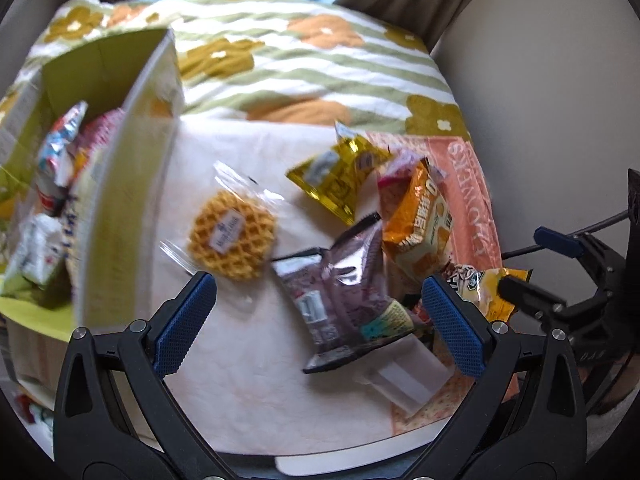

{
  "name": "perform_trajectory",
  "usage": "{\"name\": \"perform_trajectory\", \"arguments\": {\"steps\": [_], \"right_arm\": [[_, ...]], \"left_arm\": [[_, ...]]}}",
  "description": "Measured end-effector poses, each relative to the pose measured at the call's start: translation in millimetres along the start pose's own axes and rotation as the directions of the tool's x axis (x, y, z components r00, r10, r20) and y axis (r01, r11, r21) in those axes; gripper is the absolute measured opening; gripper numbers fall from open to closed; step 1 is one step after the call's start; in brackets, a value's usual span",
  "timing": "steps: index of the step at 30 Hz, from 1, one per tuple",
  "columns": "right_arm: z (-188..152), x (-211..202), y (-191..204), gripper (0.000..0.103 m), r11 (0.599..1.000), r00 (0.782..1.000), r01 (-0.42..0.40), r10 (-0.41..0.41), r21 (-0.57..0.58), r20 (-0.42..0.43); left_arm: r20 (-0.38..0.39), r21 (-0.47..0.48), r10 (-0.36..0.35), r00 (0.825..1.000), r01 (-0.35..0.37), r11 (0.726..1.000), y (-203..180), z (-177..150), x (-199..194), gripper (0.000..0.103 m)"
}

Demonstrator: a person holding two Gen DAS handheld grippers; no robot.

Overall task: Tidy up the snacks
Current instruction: 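Grasp the purple snack bag with the left gripper while the right grasps the yellow barbecue chip bag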

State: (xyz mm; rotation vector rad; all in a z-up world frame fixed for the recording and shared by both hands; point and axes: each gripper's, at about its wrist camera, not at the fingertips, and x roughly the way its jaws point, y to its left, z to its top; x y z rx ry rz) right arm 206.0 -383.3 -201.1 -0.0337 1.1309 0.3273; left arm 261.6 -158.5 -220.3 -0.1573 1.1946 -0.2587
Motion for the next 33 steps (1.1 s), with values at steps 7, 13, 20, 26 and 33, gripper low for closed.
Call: {"name": "perform_trajectory", "arguments": {"steps": [7,13,20,26,33], "right_arm": [[-12,26,-7,0.103,0.999,0.997,0.016,-0.018,-0.033,-0.079],[-19,40,-9,0.103,0.999,0.991,0.016,-0.022,-0.046,-0.132],[-30,50,-8,0.103,0.997,0.981,0.023,-0.036,-0.070,-0.189],[-37,50,-1,0.103,0.992,0.978,0.031,-0.055,-0.119,-0.202],[-45,51,3,0.103,0.980,0.969,0.073,-0.113,-0.184,-0.221]], "left_arm": [[-0.132,-0.021,0.009,0.991,-0.012,1.000,-12,-7,56,0.101],[-0.194,-0.090,-0.022,0.981,0.004,0.996,-2,-13,81,0.093],[-0.238,-0.123,-0.102,0.966,0.074,0.990,3,-18,95,0.076],[-0.257,-0.096,-0.114,0.960,0.092,0.991,-2,-19,99,0.057],[-0.245,-0.059,-0.091,0.965,0.078,0.995,-2,-24,90,0.052]]}}
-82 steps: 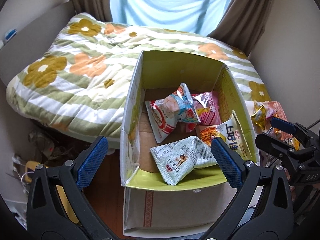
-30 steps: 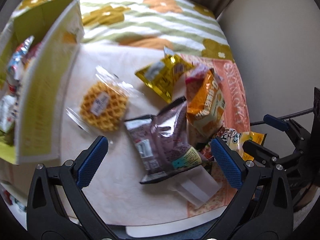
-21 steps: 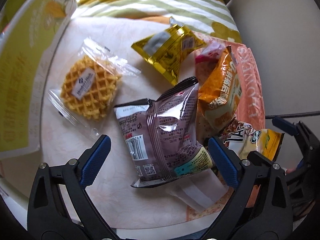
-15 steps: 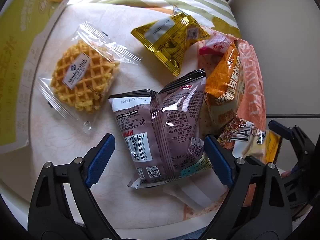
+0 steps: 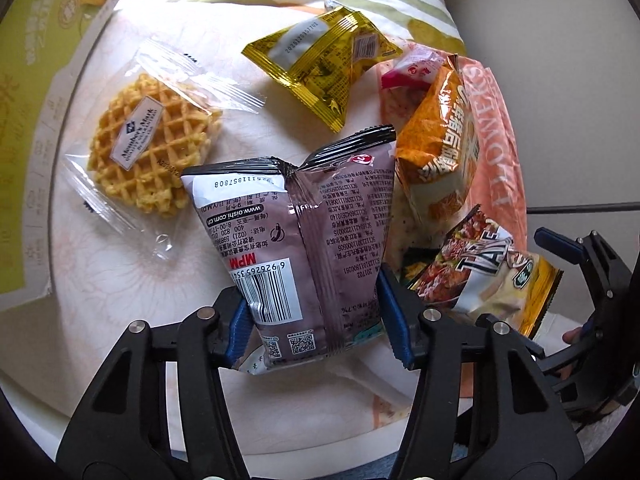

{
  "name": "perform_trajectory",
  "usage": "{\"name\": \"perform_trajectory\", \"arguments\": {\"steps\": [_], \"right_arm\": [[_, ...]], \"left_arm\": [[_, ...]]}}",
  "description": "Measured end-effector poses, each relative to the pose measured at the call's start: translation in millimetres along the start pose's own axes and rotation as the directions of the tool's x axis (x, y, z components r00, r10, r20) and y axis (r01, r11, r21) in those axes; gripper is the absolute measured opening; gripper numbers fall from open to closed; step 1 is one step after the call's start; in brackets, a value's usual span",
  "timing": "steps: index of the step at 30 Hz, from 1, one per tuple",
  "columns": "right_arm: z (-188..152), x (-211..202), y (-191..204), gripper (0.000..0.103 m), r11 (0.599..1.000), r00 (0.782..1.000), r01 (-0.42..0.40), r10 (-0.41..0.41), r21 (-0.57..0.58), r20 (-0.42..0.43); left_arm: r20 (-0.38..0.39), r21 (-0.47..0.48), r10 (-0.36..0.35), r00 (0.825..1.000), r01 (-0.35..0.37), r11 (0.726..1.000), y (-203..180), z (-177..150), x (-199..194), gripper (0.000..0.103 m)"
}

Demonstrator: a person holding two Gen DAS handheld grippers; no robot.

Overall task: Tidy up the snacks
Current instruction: 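Grasp the purple snack bag with the left gripper while the right grasps the yellow barbecue chip bag, then carry both bags into the yellow-green box and open both grippers to release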

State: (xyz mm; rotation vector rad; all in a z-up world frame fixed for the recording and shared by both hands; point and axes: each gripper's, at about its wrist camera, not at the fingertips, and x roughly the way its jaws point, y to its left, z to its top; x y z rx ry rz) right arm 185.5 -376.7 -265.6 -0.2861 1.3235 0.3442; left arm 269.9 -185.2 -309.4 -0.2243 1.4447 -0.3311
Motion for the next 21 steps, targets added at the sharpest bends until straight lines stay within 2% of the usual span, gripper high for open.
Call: {"name": "perform_trajectory", "arguments": {"steps": [16,21], "right_arm": [[-9,12,11,0.102,0.998,0.998,0.054,-0.055,-0.038,-0.033],[-11,13,13,0.088,0.996,0.996,0.075,-0.077,-0.051,-0.047]], "left_arm": [[0.056,0.008,0.011,0.998,-0.011,1.000,12,-16,-34,0.050],[0.069,0.004,0.011,0.998,-0.011,1.000,15,-18,-40,0.050]]}}
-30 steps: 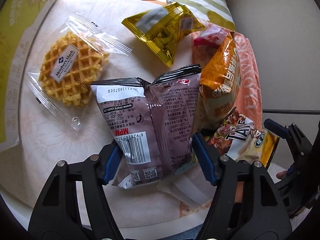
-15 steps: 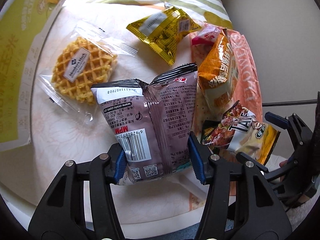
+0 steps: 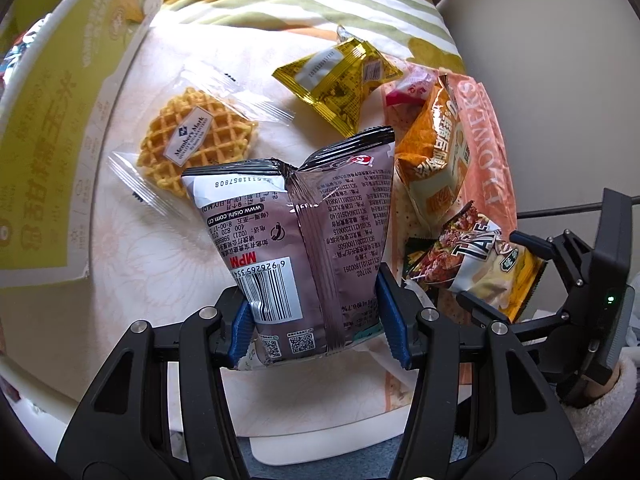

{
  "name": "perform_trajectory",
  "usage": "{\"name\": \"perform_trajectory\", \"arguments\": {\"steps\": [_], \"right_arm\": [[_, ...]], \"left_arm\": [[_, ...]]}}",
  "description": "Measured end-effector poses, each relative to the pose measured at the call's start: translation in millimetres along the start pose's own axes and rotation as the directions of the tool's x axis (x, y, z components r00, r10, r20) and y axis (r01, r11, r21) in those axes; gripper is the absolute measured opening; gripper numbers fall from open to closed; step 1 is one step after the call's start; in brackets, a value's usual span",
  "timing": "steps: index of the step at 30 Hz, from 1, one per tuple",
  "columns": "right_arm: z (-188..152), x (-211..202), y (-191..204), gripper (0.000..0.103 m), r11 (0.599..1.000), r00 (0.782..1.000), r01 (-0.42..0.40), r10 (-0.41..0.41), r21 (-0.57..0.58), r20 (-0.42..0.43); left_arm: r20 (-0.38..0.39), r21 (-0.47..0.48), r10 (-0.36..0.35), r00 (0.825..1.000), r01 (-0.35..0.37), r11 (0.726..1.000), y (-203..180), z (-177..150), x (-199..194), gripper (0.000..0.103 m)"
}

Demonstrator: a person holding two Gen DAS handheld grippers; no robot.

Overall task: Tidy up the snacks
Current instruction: 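Carry both bags into the yellow-green box and open both grippers to release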

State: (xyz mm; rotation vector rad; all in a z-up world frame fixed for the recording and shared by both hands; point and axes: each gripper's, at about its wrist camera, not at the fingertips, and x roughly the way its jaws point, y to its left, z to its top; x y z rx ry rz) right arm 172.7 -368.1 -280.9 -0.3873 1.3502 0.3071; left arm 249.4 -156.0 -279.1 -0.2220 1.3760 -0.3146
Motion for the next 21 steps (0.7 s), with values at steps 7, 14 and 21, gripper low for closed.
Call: {"name": "perform_trajectory", "arguments": {"steps": [7,14,21], "right_arm": [[-4,-8,1,0.077,1.000,1.000,0.018,-0.018,0.002,0.015],[-5,-46,-3,0.076,0.998,0.993,0.024,-0.029,0.050,0.115],[9,-93,-3,0.076,0.998,0.963,0.019,-0.036,0.065,0.268]], "left_arm": [[0.037,0.004,-0.003,0.999,0.002,1.000,-1,-3,-16,0.050],[0.119,0.007,-0.007,0.993,0.007,1.000,-5,-6,-47,0.050],[0.250,-0.018,-0.014,0.968,0.019,1.000,-4,-5,-95,0.050]]}}
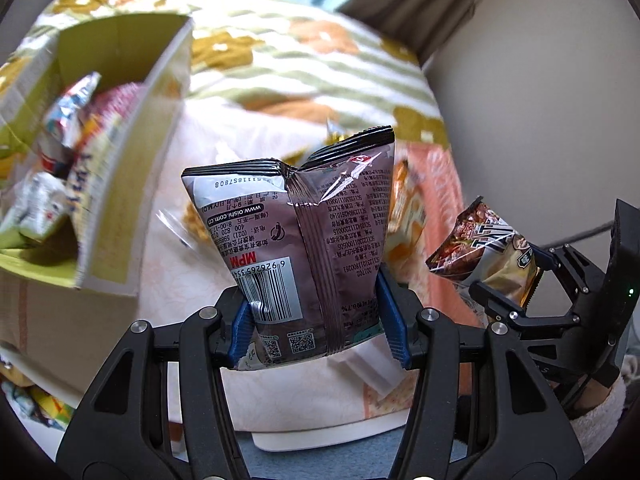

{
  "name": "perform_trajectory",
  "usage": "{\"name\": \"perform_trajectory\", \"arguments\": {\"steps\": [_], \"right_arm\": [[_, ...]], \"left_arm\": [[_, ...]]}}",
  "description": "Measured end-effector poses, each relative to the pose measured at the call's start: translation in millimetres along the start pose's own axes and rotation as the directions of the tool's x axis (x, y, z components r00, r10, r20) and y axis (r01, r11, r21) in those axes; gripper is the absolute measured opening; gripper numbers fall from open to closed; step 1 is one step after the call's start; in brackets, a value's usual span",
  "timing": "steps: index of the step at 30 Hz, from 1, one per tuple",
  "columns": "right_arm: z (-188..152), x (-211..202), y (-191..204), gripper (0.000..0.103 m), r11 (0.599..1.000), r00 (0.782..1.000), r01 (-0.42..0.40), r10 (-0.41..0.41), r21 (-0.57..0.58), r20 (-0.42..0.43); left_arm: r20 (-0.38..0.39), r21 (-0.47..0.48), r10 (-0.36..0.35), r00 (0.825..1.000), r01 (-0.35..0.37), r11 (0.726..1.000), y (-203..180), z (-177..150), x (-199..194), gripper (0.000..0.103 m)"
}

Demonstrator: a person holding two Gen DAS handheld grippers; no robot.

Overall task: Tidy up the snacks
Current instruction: 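Carry both bags into the yellow-green box and open both grippers to release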

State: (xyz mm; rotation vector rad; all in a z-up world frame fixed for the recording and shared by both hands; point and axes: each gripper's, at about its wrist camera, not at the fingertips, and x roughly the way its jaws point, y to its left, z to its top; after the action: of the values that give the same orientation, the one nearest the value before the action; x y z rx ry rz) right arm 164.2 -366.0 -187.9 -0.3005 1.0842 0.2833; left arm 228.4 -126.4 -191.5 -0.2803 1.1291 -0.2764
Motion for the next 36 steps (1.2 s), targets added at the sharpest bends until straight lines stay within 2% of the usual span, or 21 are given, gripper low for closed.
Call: {"name": "perform_trajectory", "arguments": {"steps": [4,9,16,21,25,30,36], "right_arm": [[27,-19,9,0.076,1.000,0.995,-0.019,0.021,-0.021,0.093],[66,-31,25,0.076,0.997,0.982,-0.077,0.079,-0.019,0.173],[127,-41,73,0.076,0.992,0.958,-0.120,0.128,-0.049,0.255],[175,-37,114,0.076,0.988,0.945,-0.148,0.153,-0.036,0.288],[211,-25,147,0.076,0.986,0.945,-0.167,0.165,-0.019,0.283],[249,-6,188,0.076,0.985,0.952,-0.170,0.162,0.010,0.259],[275,18,211,0.076,0.982,0.968,-0.156,0.130,0.108,0.216]], "left_arm": [[0.077,-0.024,0.026,0.997,-0.025,0.999,11,10,-30,0.050],[0.149,-0.067,0.072,0.986,-0.062,0.996,44,32,-63,0.050],[0.191,-0.097,0.127,0.973,-0.110,0.989,110,67,-95,0.050],[0.166,-0.085,0.143,0.976,-0.131,0.988,161,95,-103,0.050],[0.129,-0.063,0.155,0.979,-0.147,0.987,204,117,-102,0.050],[0.073,-0.035,0.128,0.989,-0.125,0.991,253,144,-94,0.050],[-0.005,0.032,0.104,0.995,-0.104,0.994,289,175,-64,0.050]]}}
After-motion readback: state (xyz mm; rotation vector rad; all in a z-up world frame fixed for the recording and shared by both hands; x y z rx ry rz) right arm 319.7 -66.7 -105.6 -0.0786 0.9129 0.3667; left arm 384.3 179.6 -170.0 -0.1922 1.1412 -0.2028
